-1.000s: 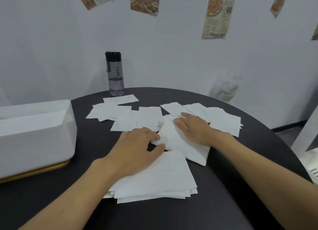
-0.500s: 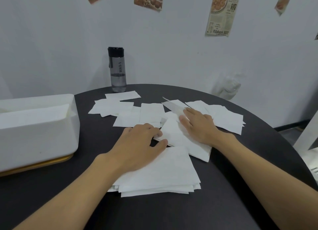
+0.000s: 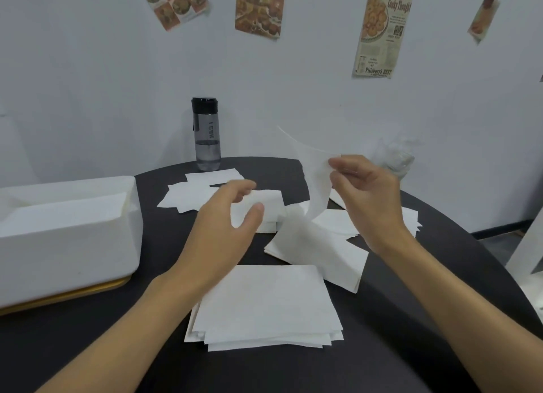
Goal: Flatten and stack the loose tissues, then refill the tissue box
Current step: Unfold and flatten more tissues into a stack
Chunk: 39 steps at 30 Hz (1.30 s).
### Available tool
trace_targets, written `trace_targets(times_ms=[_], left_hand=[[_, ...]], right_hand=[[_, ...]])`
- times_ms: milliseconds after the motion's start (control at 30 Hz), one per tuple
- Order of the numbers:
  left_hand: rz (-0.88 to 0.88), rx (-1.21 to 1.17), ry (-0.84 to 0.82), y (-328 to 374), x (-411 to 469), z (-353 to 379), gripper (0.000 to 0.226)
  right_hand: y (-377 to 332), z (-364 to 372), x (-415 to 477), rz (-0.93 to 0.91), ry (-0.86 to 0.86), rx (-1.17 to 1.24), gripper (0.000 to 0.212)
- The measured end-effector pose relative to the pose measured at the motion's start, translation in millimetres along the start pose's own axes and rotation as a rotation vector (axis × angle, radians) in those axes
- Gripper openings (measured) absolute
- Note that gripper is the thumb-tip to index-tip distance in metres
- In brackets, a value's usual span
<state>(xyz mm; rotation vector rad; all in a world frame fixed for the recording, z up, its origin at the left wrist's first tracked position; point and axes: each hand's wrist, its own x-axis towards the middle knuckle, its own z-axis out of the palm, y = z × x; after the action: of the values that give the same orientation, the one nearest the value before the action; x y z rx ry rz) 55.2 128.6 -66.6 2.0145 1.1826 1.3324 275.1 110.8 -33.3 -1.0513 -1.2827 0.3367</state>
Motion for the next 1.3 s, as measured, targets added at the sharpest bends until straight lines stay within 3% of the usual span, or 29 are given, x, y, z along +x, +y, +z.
trace_targets(times_ms=[200,300,500,600,833,1067,1167,1300], left_hand=[[-0.122,-0.291,0.107,11.7,5.3,-11.3,0.064],[-0.168,-0.383,0.046,18.3,5.8,-17.8,0.078],[-0.213,-0.354,-0.210,23.6,1.8,-19.6,0.050],[-0.241,-0.337,-0.188,21.5,0.8,-19.6,0.047],[-0.327,-0.582,-0.094,22.3,2.5,-33.0,0.013],[-0.413,-0.641,-0.090,19.8,4.9,-51.7,0.043],[-0.377,-0.718,-0.052,24.3,4.6,-54.2,0.044],[-0.249,-0.665,0.017,26.5,1.5,-49.2,0.040]], right_hand=[[-31.2,3.2,-5.1,-0.041,0.076,0.173,0.024],[-39.9,2.0,-6.8,-0.044,0.076,0.235,0.020],[-36.7,3.0,-7.8,0.029,0.055,0.278,0.022],[-32.7,2.6,-6.5,0.034,0.054,0.275,0.025],[-24.1,-1.2,-1.9,0.013,0.053,0.300,0.032],[-15.5,-7.4,-0.7,-0.008,-0.120,0.258,0.031],[-13.1,-7.7,-0.7,0.022,-0.192,0.343,0.040],[-5.7,-0.9,-2.5,0.108,-0.294,0.273,0.040]])
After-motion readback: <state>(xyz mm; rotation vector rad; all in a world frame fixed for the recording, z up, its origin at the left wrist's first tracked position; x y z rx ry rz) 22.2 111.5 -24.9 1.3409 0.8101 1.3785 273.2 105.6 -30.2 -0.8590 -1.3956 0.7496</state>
